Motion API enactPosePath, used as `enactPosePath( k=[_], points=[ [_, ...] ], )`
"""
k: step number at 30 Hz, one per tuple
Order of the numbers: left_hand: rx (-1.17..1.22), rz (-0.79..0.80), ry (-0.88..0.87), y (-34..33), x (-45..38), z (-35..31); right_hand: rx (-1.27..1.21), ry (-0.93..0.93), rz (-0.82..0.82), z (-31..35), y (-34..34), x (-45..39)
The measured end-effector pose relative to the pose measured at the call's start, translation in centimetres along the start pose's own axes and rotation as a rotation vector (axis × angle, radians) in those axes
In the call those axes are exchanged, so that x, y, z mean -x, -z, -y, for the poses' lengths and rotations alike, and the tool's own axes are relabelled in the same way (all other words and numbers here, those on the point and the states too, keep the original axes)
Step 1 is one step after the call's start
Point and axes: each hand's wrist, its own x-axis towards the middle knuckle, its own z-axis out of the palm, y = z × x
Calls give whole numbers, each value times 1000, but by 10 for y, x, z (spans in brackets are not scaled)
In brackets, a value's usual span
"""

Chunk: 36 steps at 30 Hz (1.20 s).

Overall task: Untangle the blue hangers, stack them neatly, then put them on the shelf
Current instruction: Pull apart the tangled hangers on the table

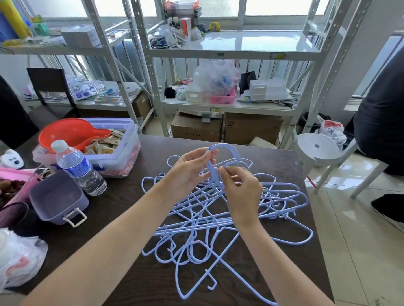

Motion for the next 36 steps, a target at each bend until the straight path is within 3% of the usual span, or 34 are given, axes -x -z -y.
enactPosePath(
  k=[10,17,25,29,33,36],
  points=[
    [-83,140,4,7,3,-1,-11,-2,20,0,-4,-1],
    [-211,42,33,-2,3,10,-180,-118,70,-3,2,12],
    [-460,120,77,-11,5,13,-141,-89,88,0,16,3],
    [-483,224,196,-21,3,14,-207,-85,205,4,18,0],
    [-379,86,243,-28,-4,24,-418,-314,410,7,8,1],
    [-440,74,239,-24,-5,31,-475,-275,511,10,10,0]
  ],
)
